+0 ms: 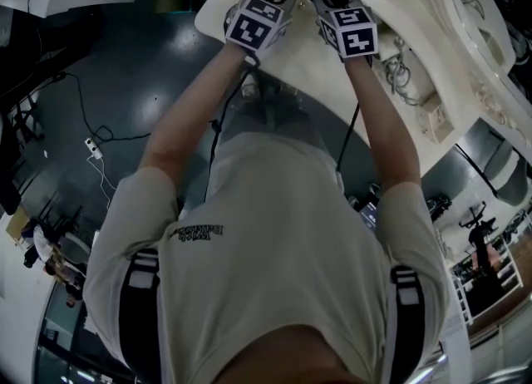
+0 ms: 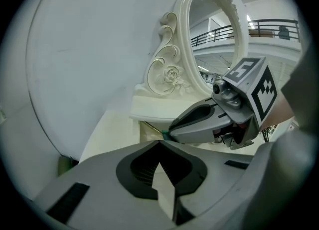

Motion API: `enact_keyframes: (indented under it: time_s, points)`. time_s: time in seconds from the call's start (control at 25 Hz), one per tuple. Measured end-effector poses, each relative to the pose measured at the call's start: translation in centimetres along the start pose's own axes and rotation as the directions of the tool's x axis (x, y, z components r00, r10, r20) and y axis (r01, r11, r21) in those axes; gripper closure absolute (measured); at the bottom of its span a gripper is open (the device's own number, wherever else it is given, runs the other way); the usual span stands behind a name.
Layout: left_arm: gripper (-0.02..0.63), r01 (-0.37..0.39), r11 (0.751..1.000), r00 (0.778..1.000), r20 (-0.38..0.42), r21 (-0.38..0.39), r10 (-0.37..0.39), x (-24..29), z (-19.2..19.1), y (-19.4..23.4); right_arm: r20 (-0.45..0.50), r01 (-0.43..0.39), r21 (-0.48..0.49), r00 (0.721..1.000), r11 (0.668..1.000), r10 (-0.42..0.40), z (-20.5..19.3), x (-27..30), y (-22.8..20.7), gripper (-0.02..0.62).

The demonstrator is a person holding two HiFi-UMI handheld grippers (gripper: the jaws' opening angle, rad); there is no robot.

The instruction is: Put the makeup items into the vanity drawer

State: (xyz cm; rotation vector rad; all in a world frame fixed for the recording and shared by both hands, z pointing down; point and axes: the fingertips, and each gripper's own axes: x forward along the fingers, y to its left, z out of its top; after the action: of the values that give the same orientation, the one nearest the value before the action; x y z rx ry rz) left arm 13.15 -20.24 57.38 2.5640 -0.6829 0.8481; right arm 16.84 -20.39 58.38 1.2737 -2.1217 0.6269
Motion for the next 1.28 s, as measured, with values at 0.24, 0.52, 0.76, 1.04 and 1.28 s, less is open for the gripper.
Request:
enact_keyframes:
  time_s: [0.24, 0.52, 0.76, 1.04, 1.28]
  points:
    - [0.592, 0.005, 1.0, 1.0, -0.001, -0.005, -0.005, -0.2, -0.1, 0.0, -0.003, 0.003, 0.011, 1.0, 1.0, -0.003, -0.1, -0.1, 0.1, 0.545]
    - [0.592, 0.003, 1.0, 1.0, 0.003, -0.002, -0.003, -0.6, 0.1, -0.2, 0.013, 0.013, 0.012, 1.0, 1.0, -0.013, 0.5, -0.7, 0.1, 0.545]
    - [0.592, -0.01, 1.0, 1.0, 0.028, 0.007, 0.009, -1.6, 1.0, -0.2, 0.049, 0.028, 0.014, 0.998, 0.999, -0.029, 1.6, -1.8, 0.0, 0.545]
    - [0.592, -0.032, 0.999, 0.997, 0.076, 0.02, 0.03, -4.2, 3.4, 0.0, 0.114, 0.039, -0.033, 0.993, 0.999, -0.035, 4.8, -4.9, 0.8, 0.546]
    - [0.592, -0.069, 0.994, 0.987, 0.147, 0.082, 0.057, -8.0, 6.8, -0.6, 0.21, 0.06, -0.075, 0.977, 0.995, -0.043, 8.5, -9.3, 2.1, 0.546]
